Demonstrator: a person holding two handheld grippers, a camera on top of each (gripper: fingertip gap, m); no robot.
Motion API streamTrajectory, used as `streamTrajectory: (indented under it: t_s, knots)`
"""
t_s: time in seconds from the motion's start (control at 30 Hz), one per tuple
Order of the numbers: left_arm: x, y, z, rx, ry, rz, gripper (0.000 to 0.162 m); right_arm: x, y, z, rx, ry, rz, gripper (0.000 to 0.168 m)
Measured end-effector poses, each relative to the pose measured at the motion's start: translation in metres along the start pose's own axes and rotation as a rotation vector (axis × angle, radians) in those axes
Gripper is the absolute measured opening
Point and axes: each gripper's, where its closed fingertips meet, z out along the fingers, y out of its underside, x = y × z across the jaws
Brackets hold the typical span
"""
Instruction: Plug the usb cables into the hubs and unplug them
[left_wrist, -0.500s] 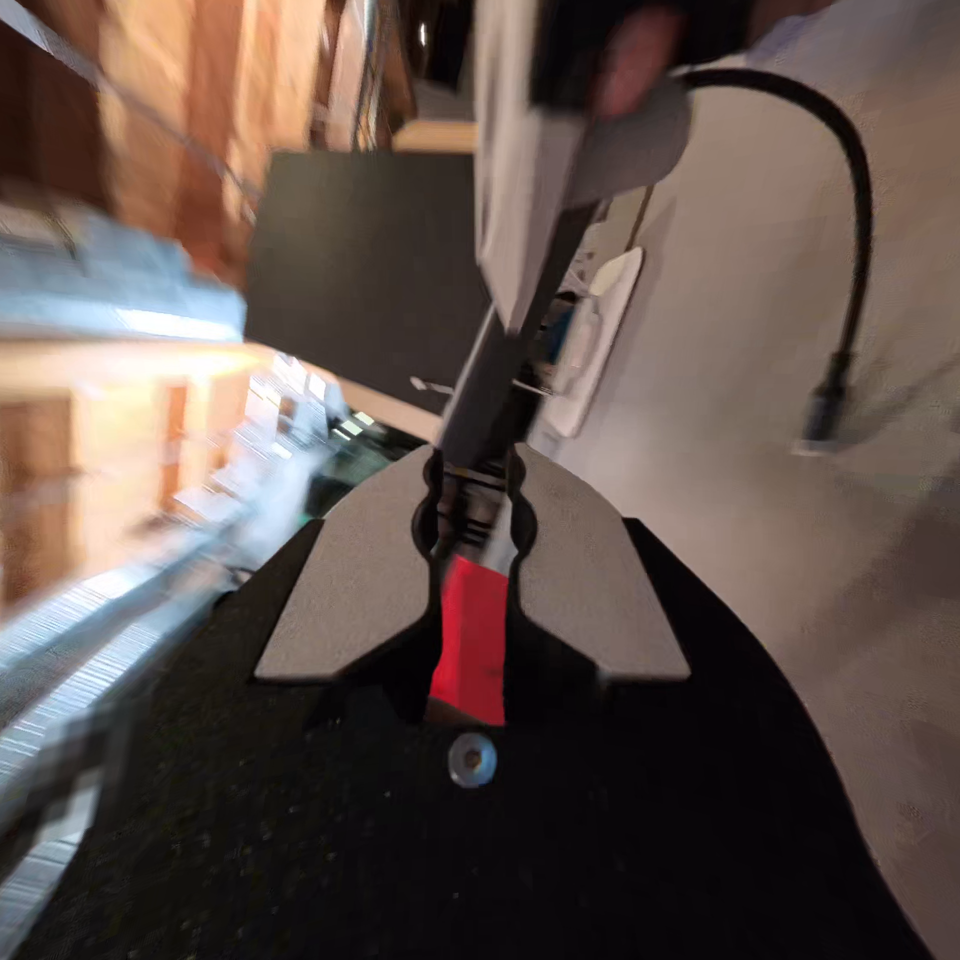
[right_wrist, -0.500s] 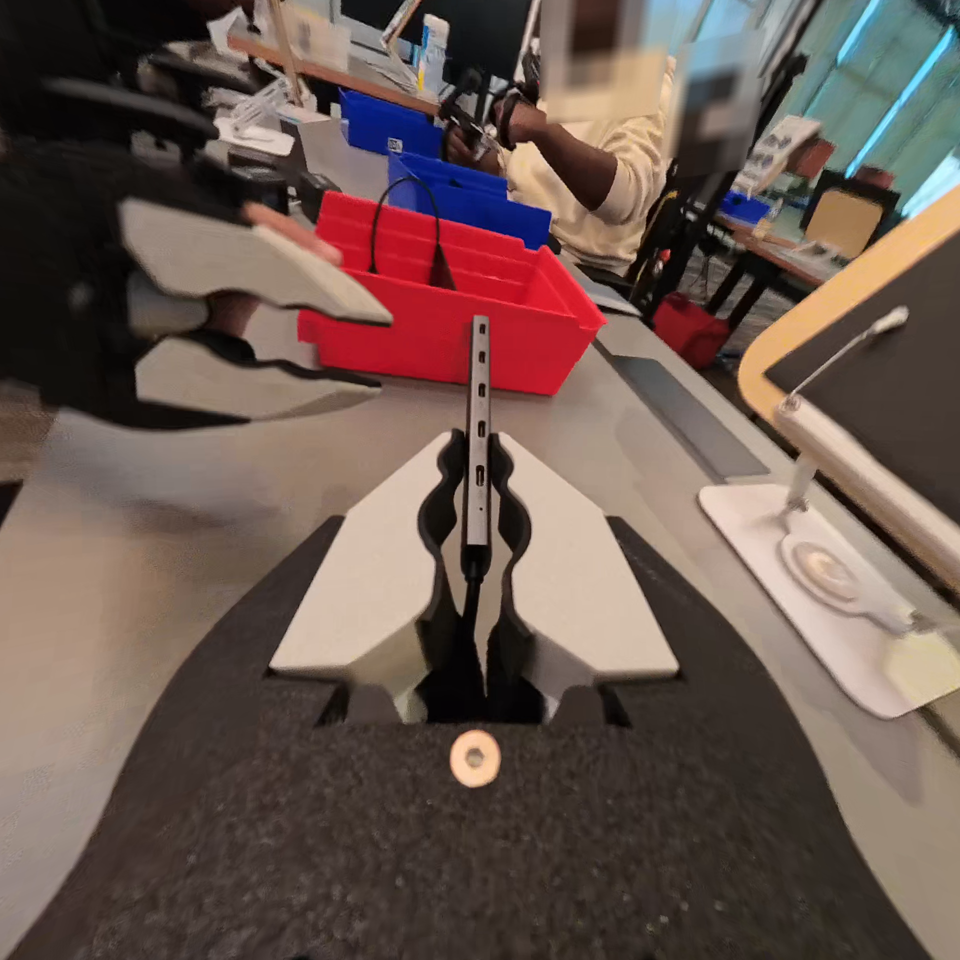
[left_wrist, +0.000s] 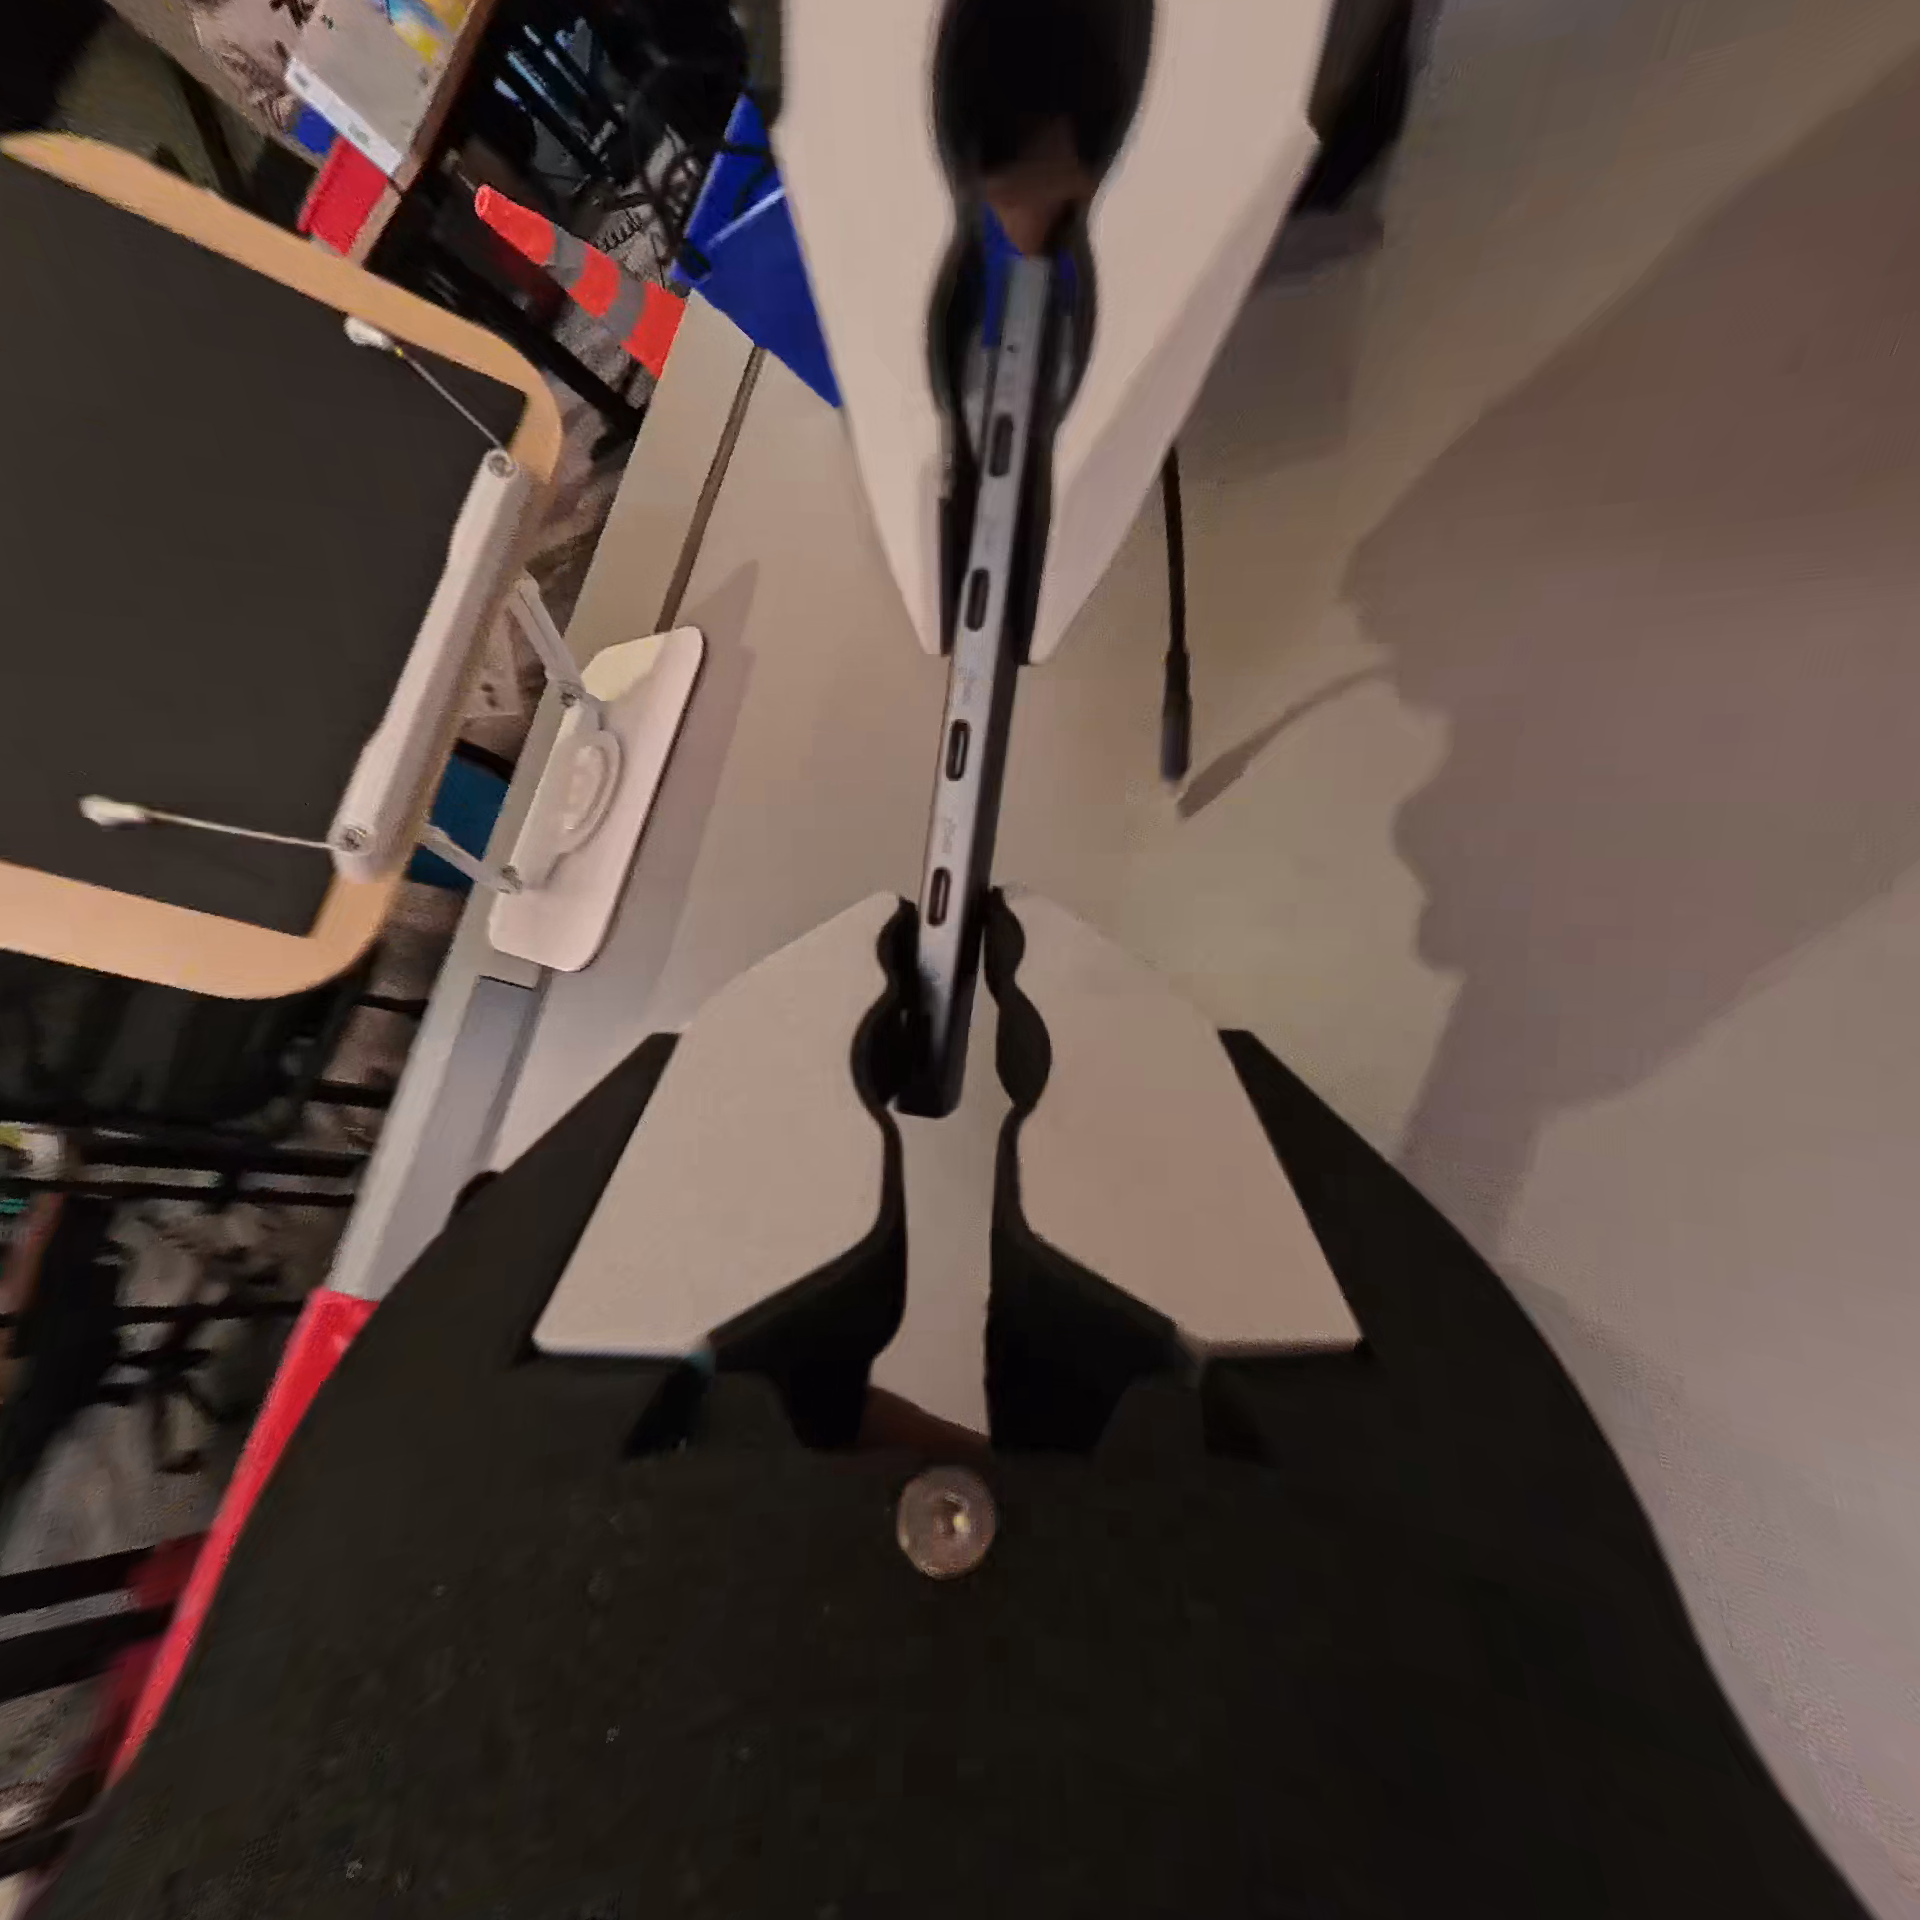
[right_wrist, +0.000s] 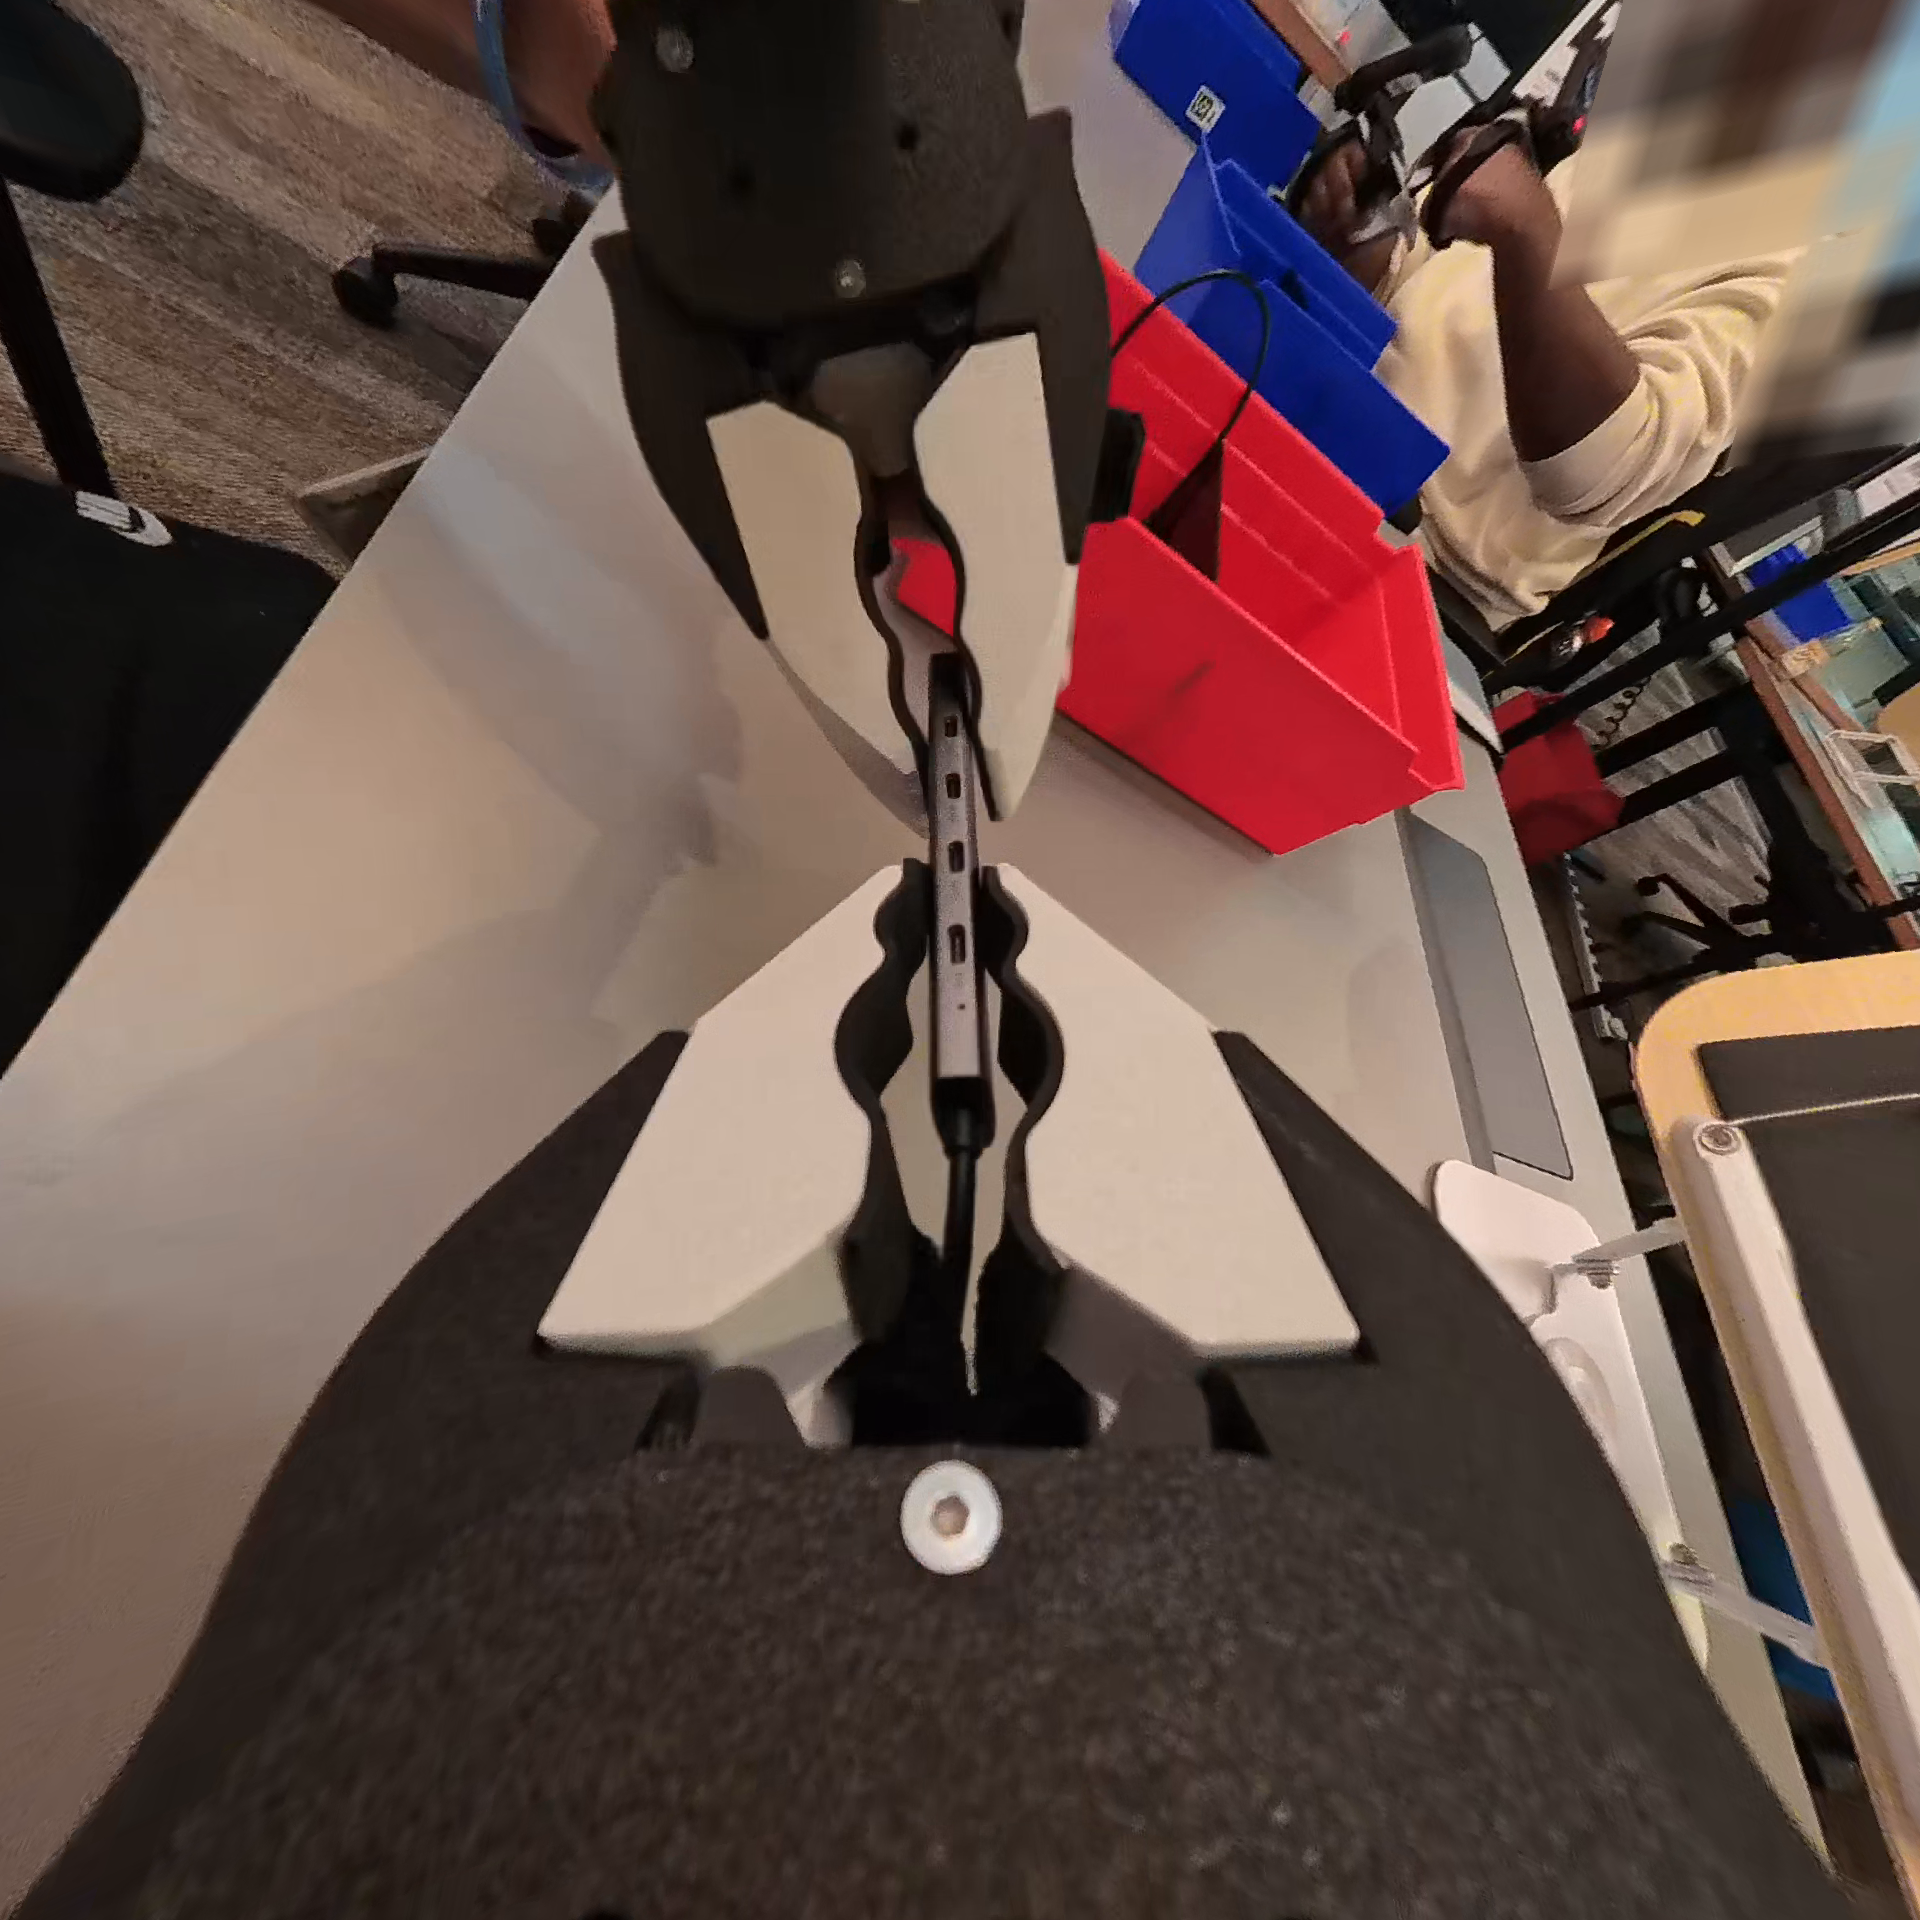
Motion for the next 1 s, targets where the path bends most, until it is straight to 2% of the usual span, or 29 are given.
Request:
streamTrajectory:
  t_s: [0.1, 0.23, 0.3, 0.43, 0.5, 0.57, 0.6, 0.63, 0.7, 0.83, 1.0]
  knots:
    - [0.001, 0.001, 0.001, 0.006, -0.023, 0.113, 0.010, -0.003, 0.009, 0.005, -0.023, -0.035, 0.030, 0.010]
    - [0.001, 0.004, 0.007, -0.051, -0.031, 0.235, 0.010, -0.003, 0.020, 0.018, -0.075, 0.015, -0.076, 0.011]
    - [-0.004, 0.006, 0.009, -0.054, -0.039, 0.226, 0.010, 0.004, 0.021, 0.021, -0.058, 0.062, -0.078, 0.009]
    - [-0.019, 0.009, 0.007, -0.038, -0.102, 0.084, 0.013, 0.020, 0.019, 0.025, 0.013, 0.180, -0.097, 0.008]
    - [-0.043, 0.025, -0.003, -0.139, -0.260, -0.035, 0.019, 0.039, 0.034, 0.030, -0.046, 0.278, -0.138, 0.008]
    - [-0.057, 0.051, -0.023, -0.226, -0.438, -0.322, 0.025, 0.062, 0.057, 0.034, -0.119, 0.381, -0.192, 0.008]
    - [-0.045, 0.060, -0.027, -0.212, -0.423, -0.527, 0.026, 0.074, 0.069, 0.037, -0.153, 0.432, -0.222, 0.008]
    - [-0.021, 0.061, -0.026, -0.161, -0.342, -0.727, 0.026, 0.085, 0.078, 0.041, -0.168, 0.486, -0.254, 0.008]
    - [0.027, 0.062, -0.022, -0.092, -0.184, -0.982, 0.027, 0.105, 0.097, 0.048, -0.187, 0.602, -0.319, 0.008]
    - [0.076, 0.083, -0.030, -0.148, -0.113, -1.176, 0.033, 0.113, 0.118, 0.065, -0.140, 0.686, -0.288, 0.008]
    - [0.046, 0.085, -0.065, -0.021, -0.144, -1.259, 0.035, 0.093, 0.114, 0.082, -0.139, 0.613, -0.428, 0.008]
